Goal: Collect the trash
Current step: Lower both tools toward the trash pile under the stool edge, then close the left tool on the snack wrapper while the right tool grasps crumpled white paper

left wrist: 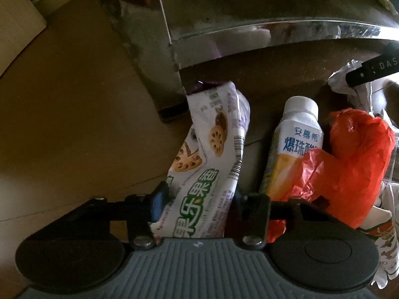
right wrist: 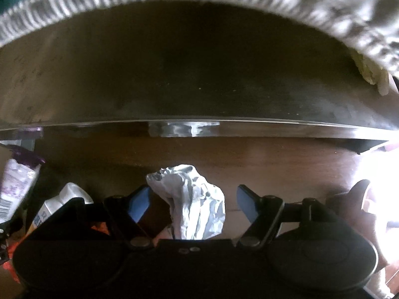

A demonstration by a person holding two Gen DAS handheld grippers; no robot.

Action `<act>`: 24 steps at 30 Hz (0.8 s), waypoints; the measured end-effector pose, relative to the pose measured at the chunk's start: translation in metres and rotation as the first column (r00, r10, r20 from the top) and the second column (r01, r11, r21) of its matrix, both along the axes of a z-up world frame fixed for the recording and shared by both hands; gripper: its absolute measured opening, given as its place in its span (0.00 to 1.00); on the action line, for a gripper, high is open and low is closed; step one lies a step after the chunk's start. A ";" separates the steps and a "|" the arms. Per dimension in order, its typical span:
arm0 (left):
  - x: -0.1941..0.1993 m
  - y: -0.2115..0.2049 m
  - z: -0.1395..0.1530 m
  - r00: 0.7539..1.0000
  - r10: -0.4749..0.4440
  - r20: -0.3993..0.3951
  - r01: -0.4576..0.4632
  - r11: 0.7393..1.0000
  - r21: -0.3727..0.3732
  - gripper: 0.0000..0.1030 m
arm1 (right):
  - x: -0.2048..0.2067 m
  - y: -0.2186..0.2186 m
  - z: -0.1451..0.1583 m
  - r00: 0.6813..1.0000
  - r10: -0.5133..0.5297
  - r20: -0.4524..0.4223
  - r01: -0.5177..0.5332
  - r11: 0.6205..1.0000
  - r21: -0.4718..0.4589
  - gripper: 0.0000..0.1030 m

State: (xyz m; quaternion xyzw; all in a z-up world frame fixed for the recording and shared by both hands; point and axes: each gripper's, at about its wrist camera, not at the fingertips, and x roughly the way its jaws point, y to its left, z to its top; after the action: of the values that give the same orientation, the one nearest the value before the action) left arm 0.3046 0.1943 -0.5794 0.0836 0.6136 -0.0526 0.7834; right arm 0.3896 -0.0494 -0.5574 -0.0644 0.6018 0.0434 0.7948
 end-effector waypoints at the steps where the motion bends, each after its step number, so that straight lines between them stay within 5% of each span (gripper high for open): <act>1: -0.001 0.000 0.000 1.000 0.005 -0.004 -0.005 1.000 0.000 0.39 | 0.000 0.001 -0.002 1.000 0.002 -0.004 -0.002 1.000 0.005 0.70; 6: -0.001 0.002 -0.007 1.000 0.007 -0.009 -0.007 1.000 0.000 0.26 | 0.000 0.001 -0.005 1.000 0.011 -0.019 -0.010 1.000 0.006 0.58; 7: 0.000 0.000 -0.008 1.000 0.009 -0.009 -0.009 1.000 0.003 0.21 | -0.001 0.001 -0.007 1.000 0.016 -0.026 -0.016 1.000 -0.001 0.23; 8: 0.000 0.001 -0.009 1.000 0.014 -0.008 -0.013 1.000 0.005 0.19 | -0.001 0.000 -0.009 0.999 0.012 -0.043 -0.013 1.000 -0.013 0.13; 16: -0.004 0.001 -0.001 0.999 0.050 0.013 -0.050 0.999 0.002 0.09 | -0.010 -0.005 -0.001 0.998 0.051 -0.032 -0.052 0.998 -0.038 0.08; 24: -0.029 0.015 0.043 0.993 0.103 0.052 -0.104 0.995 0.004 0.07 | -0.031 -0.019 0.069 0.989 0.126 0.083 -0.121 0.991 -0.065 0.08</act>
State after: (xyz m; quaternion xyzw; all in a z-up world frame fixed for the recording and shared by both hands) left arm 0.2756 0.2092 -0.5366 0.0556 0.5968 -0.0077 0.8004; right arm 0.3583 -0.0685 -0.4880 -0.1269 0.5625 0.0717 0.8138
